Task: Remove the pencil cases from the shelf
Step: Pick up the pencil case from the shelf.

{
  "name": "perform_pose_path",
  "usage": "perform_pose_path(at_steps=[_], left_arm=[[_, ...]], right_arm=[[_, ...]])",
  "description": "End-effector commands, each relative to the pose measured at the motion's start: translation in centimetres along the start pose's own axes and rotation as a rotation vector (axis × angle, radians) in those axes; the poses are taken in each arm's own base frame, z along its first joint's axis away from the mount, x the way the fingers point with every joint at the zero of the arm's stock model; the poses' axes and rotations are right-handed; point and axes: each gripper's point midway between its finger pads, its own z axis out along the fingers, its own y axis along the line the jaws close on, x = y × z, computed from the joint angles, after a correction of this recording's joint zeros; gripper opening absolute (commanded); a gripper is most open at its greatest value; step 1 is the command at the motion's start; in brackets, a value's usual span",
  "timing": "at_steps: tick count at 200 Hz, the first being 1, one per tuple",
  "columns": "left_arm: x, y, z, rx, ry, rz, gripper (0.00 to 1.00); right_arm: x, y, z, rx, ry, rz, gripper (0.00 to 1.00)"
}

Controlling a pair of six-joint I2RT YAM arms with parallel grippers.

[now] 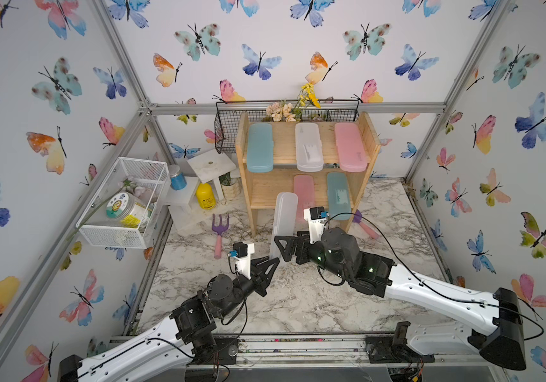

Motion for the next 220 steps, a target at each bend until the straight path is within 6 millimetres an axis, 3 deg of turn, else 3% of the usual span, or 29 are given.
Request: perform_pose_path(at_steps=[1,55,90,111,129,150,179,220], left_arm=[[-1.8,-0.5,-0.2,0.013,-0.073,-0.01,0.0],[-2.0,-0.6,-0.6,0.025,-0.082,-0.015,0.0],[-1.9,-0.6,-0.6,0.025,-0.082,-0.017,0.0],[-2.0,-0.5,-0.7,0.021,-0.085,-0.022,0.25],[-2.2,-0.4,-0.7,0.007,-0.091,-0.024,0.7],[-2.3,0.3,-0.8,-0.032,-0.093,-0.028,1.0],[-2.6,2.4,-1.4,-0.158,-0.097,-0.048,0.99],[-4.4,4.2,-2.6,-0.302,-0.125,-0.061,0.99]], right_arm=[[-1.1,0.5,0.7,0.01,-0.043,0.01,0.99],[-1.0,1.0,1.7,-0.005,-0.046,0.003,0.99],[-0.9,1.2,1.6,-0.017,-0.037,-0.007,0.86],[-0.6,0.6,1.2,0.003,-0.026,-0.017,0.83],[-0.2,-0.1,0.5,0.033,-0.004,-0.045,0.81],[-0.3,-1.7,-1.4,0.105,0.004,-0.088,0.81],[0.4,-5.4,-5.4,0.266,0.079,-0.177,0.76],[7.7,-13.2,-9.9,0.531,0.329,-0.18,0.76]])
